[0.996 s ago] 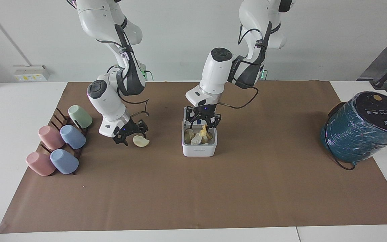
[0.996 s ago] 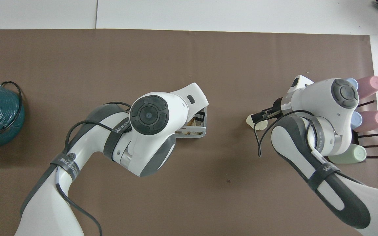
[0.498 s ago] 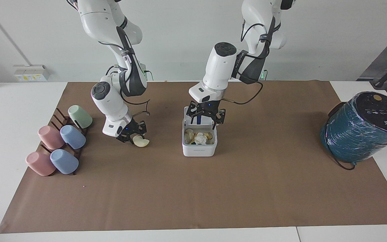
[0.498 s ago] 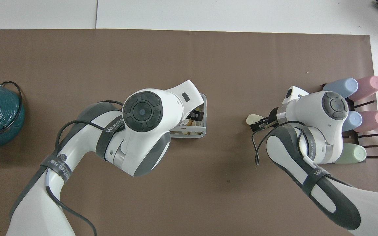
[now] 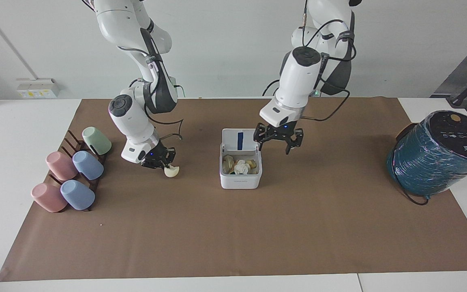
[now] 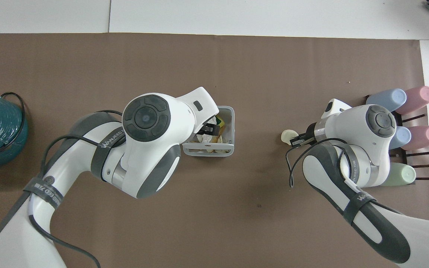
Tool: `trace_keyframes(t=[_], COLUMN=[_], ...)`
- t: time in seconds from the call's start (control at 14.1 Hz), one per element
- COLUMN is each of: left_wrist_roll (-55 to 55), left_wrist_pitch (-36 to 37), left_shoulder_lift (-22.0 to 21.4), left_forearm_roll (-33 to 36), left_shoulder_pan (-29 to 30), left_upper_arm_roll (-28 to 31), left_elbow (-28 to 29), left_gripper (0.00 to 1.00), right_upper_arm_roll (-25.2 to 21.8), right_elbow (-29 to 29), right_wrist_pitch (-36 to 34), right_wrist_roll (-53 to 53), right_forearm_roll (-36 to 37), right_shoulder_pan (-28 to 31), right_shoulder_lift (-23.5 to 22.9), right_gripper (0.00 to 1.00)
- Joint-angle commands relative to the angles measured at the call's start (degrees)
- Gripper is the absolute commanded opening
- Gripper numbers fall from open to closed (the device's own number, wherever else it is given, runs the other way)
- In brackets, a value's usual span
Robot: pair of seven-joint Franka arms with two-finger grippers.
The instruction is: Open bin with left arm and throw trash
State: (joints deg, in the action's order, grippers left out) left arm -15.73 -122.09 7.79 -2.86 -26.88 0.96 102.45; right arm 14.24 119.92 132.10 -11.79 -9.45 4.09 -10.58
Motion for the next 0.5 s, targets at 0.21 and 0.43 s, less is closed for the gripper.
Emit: trace_keyframes(t=[0.21,0.43], left_wrist_roll=[14.47,18.61], left_wrist_pitch=[6.15,9.85], left_shoulder_lift=[-8.83,-10.33], left_forearm_roll=[0.84,0.93], left_shoulder_pan=[12.97,18.52], left_upper_arm_roll=[-0.52,-0.43], left_elbow=[3.81,1.98], left_gripper=[1.00,1.00], right_upper_arm_roll=[0.97,1.32], right_elbow=[-18.47,-21.47], right_wrist_pitch=[-17.13,-14.70], right_wrist_roll=[12.82,22.38], right_forearm_roll=[-0.92,-10.74], right_shoulder_pan=[0.13,-3.37], right_shoulder_lift=[-0.22,-0.84], right_gripper=[0.00,0.00])
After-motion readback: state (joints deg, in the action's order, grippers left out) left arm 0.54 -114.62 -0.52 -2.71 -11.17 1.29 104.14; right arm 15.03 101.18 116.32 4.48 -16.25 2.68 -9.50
